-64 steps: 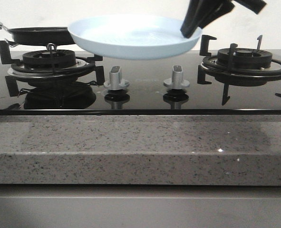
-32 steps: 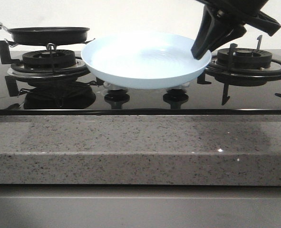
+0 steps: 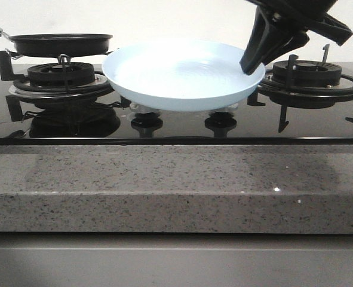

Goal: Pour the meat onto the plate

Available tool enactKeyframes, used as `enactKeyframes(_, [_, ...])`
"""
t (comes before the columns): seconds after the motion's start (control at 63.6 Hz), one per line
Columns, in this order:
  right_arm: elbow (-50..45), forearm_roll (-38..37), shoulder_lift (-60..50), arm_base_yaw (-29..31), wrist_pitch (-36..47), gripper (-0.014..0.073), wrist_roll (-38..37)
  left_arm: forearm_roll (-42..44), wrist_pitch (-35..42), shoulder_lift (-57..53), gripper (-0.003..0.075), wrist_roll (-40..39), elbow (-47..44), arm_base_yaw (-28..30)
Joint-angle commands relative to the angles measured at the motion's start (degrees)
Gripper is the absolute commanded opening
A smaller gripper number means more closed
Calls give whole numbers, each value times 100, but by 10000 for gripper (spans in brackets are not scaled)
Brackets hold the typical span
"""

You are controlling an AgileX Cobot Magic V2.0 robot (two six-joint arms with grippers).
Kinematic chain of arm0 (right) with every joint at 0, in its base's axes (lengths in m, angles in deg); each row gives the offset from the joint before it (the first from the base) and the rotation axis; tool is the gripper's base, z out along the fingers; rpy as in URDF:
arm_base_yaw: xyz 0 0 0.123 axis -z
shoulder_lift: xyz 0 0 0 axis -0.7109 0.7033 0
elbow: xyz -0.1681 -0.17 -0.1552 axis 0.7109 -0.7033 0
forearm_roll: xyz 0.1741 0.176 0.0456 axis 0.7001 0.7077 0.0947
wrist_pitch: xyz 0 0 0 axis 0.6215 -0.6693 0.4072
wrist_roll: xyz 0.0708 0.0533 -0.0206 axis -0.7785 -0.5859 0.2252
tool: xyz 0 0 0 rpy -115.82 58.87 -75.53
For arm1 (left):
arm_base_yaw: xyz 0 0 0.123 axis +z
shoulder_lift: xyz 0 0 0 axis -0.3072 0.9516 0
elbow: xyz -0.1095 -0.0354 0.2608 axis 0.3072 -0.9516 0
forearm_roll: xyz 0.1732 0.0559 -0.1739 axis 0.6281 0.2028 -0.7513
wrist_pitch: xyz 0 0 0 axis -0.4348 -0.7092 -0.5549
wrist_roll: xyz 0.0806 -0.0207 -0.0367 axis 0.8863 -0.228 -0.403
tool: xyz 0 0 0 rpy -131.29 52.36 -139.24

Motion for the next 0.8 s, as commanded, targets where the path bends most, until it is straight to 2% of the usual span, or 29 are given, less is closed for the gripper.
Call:
enactKeyframes(0.0, [159,212,-295,12,259,-29,42,-675,293,463,638,-36,454,-22])
enactKeyframes(0.141, [159,212,-295,12,259,-29,42,-1223,-253,1608,638,-36,1217,-9])
enactKeyframes(0.409, [159,212,-295,12,259,-29,42,-1314,-623,3302,638,-36,2664,29])
enactKeyframes(0.581, [159,212,-295,12,259,-29,42,-1693,-1557,4306,638,104,3611,692])
enactKeyframes(0.676, [159,212,-295,12,259,-29,42,-2455,-1982,4796,638,702,3972,1163])
enactKeyframes(0.786, [159,212,-295,12,259,-29,42,-3997,-2753,5434,638,1836,4334,1755])
